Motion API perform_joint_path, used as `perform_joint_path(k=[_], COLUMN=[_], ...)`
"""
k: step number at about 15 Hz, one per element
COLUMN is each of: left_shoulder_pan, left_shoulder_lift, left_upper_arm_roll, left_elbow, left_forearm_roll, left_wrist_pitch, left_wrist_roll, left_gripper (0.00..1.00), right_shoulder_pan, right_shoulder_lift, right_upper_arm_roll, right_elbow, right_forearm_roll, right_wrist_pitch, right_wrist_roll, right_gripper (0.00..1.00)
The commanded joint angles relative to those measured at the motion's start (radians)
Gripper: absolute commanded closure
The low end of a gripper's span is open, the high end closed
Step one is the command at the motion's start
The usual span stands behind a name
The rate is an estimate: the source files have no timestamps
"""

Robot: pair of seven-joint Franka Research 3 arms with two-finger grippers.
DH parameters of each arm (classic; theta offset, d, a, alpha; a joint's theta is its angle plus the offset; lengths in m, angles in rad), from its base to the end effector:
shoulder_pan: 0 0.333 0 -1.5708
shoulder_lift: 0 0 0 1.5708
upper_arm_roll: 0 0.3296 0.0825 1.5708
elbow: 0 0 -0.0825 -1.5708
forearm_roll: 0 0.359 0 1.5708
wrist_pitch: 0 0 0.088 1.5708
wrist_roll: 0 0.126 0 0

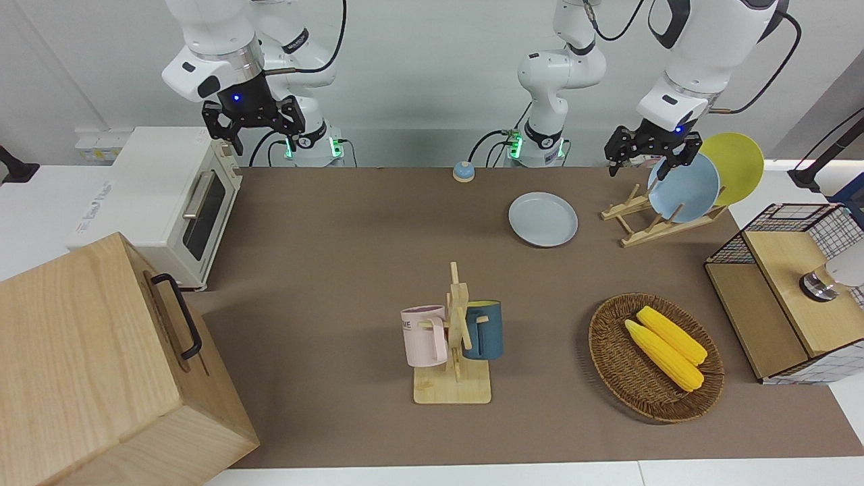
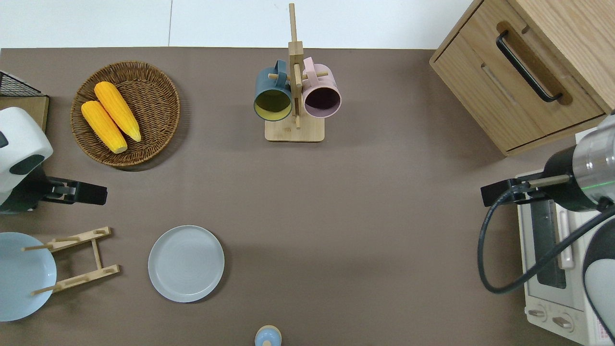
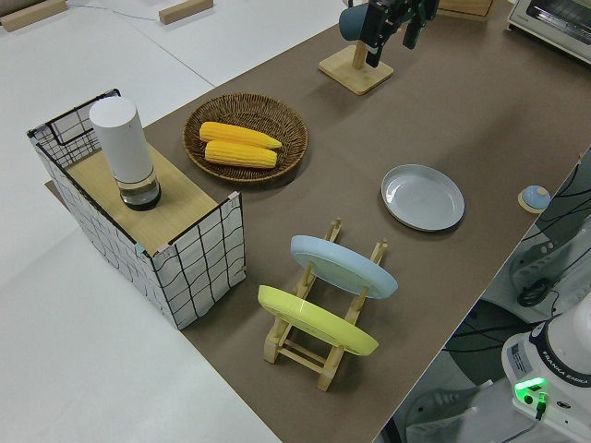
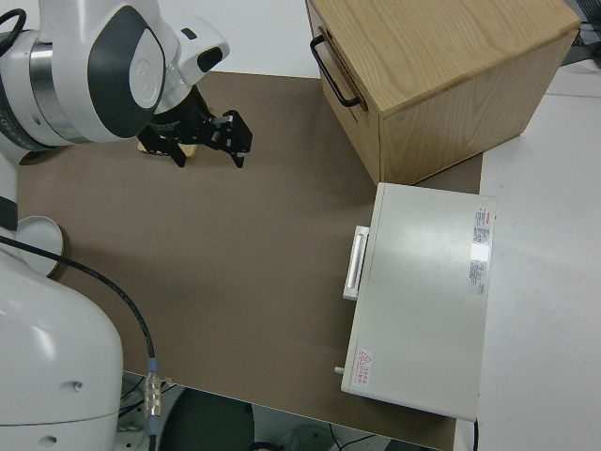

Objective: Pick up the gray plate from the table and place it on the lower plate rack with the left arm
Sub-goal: 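Move the left gripper out toward the round gray plate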

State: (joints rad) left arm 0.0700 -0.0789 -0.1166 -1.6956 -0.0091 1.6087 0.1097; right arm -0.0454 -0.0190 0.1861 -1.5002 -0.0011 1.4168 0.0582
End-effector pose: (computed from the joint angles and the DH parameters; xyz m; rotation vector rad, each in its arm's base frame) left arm 0.5051 -0.0270 0.6070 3.1319 -0.2440 -0.0134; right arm 0.5011 0.0719 0.6468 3.1263 0.1286 -0.1001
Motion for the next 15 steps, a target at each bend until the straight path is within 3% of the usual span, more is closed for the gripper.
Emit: perform_joint_path(k=[1,10,15], left_shoulder_pan=[-0.003,-0.001,-0.001], left_shoulder_lift=[-0.033,-0.067,-0.185], left_upper_arm_roll=[0.006,0.005,0.008], left_elbow=[-0.036,-0.116,-0.442], left_forearm_roll=[-0.006,-0.006,-0.023], left_wrist_pitch=[-0.019,0.029,0.284], left_wrist_roll=[0.005,-0.007,-0.034], left_gripper=[0.0,0.01,0.01], right_shoulder_pan=[-0.01,-0.01,-0.01], right_shoulder_lift=[-0.002,-0.002,-0.002], right_upper_arm_roll=[0.004,0.006,0.006], right_elbow=[0.006,0.006,0.006], right_forearm_roll=[0.01,0.01,0.01], right_wrist_pitch=[-0.013,-0.013,-0.013], right_wrist_roll=[-0.001,-0.001,-0.001], right_gripper=[0.013,0.011,0.011])
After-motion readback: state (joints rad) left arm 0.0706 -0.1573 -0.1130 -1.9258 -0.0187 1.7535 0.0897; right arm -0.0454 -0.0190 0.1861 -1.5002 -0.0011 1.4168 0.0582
